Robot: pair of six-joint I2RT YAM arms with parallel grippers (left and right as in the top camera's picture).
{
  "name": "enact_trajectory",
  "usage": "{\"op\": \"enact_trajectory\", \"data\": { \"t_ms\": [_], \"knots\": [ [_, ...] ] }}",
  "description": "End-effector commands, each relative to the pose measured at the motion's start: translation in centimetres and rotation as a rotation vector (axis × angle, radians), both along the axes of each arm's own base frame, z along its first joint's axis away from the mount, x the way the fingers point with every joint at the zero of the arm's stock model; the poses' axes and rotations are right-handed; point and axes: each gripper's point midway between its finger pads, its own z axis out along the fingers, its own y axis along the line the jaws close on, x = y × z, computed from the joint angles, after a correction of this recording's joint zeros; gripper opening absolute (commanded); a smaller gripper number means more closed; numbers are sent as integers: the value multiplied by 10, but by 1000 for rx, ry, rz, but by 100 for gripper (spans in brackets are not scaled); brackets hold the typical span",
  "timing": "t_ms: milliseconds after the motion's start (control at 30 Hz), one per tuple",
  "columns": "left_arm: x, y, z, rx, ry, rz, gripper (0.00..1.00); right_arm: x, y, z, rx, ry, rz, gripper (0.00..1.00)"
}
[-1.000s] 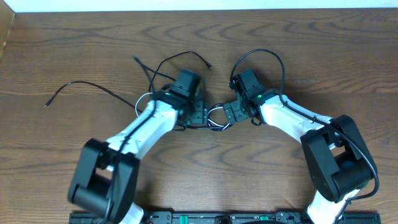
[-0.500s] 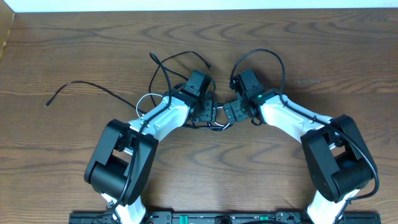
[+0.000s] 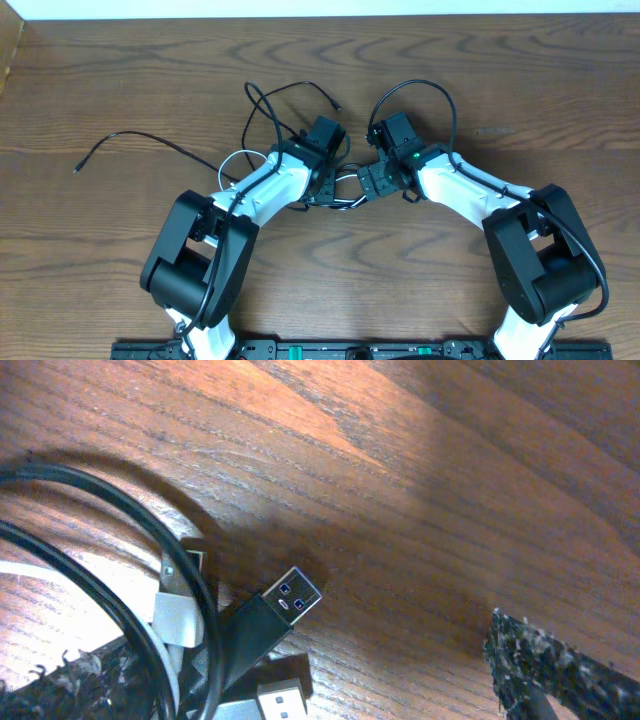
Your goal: Untangle cables
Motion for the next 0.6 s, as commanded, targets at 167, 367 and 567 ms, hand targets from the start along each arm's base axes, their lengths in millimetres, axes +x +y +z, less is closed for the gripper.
{"op": "enact_trajectory", "data": {
  "t_ms": [167,367,567],
  "knots": [
    [16,3,20,48,-33,41,63,-26,-23,-39,-115,100,15,99],
    [18,-14,20,-45,-30,52,66,-26,-24,-39,-115,101,15,99],
    [18,-33,13,-116,-25,26,66,-26,-24,-39,-115,101,15,99]
  ]
}}
